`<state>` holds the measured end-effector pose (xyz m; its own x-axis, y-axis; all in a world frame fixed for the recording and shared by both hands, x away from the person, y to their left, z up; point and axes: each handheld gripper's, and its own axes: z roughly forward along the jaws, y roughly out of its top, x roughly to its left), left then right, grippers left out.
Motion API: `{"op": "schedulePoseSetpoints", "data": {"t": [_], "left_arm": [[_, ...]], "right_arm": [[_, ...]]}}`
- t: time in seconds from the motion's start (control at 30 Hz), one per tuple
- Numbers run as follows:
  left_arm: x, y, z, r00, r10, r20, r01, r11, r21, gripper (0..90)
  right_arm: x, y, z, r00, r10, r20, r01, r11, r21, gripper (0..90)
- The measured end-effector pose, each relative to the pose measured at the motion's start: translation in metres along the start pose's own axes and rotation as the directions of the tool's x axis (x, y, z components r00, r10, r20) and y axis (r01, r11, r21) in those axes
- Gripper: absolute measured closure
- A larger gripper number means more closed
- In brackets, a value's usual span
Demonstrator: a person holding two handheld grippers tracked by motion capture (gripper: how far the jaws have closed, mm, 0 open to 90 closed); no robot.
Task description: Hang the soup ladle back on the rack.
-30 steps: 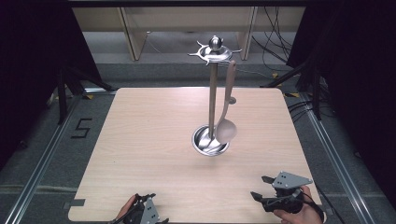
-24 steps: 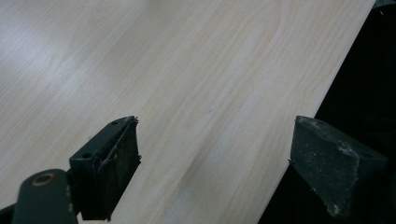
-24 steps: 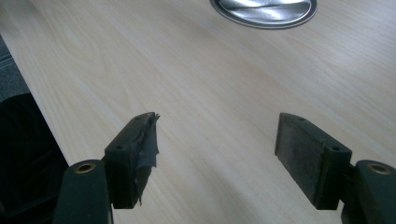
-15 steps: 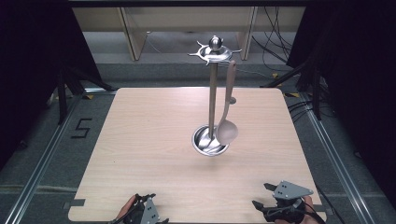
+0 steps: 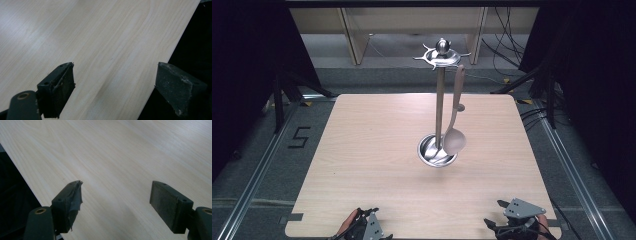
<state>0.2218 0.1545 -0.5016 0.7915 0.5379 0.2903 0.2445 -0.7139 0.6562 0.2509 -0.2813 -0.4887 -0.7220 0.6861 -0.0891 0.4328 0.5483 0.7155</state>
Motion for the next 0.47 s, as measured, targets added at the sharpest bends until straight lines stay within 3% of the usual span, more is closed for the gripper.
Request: {"op": "schedulePoseSetpoints", "data": {"t": [0.23,0.33,0.47], "left_arm": [[-0.0001,-0.0003,0.0005,1.0,-0.003,0.002,0.003,1.0,0.0,14.8],[-0.0001,-0.0002,0.0004,1.0,-0.002,0.003,0.002,1.0,0.0,14.8],[-0.0001,-0.0005,0.0013,0.9999,-0.006,0.01,0.006,1.0,0.0,14.8]], "right_arm": [[-0.0004,-0.0006,0.0011,0.9999,-0.008,0.007,0.008,1.0,0.01,25.4],[-0.0006,-0.0013,0.0014,0.9999,0.015,0.003,-0.015,1.0,0.022,24.6],[-0.0032,-0.0032,0.0039,1.0,0.001,-0.007,0.0,0.999,0.033,23.9]]}}
